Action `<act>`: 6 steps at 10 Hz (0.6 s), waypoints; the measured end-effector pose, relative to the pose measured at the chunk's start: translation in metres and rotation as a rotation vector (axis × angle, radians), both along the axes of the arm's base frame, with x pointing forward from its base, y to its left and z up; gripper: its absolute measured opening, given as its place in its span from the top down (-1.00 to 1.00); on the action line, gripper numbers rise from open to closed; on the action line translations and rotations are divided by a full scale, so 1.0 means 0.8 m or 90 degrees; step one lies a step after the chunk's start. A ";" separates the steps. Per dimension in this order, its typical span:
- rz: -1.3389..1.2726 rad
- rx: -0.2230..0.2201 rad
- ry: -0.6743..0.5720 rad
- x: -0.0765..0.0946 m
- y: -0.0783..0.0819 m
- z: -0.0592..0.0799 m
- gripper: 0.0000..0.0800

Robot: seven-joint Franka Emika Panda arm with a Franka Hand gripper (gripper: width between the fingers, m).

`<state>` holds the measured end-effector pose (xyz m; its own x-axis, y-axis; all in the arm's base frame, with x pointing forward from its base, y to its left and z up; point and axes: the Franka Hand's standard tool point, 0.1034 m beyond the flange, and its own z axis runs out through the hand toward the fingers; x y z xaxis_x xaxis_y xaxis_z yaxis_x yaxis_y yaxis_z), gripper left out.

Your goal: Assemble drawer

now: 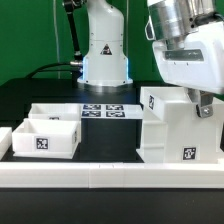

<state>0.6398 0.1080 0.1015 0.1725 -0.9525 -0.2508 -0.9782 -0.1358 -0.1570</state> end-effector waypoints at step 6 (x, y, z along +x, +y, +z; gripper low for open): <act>0.083 -0.004 -0.011 -0.003 -0.005 0.017 -0.53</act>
Offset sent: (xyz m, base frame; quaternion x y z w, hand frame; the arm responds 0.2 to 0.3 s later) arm 0.0000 0.0000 0.0000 0.0000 0.0000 0.0000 1.0000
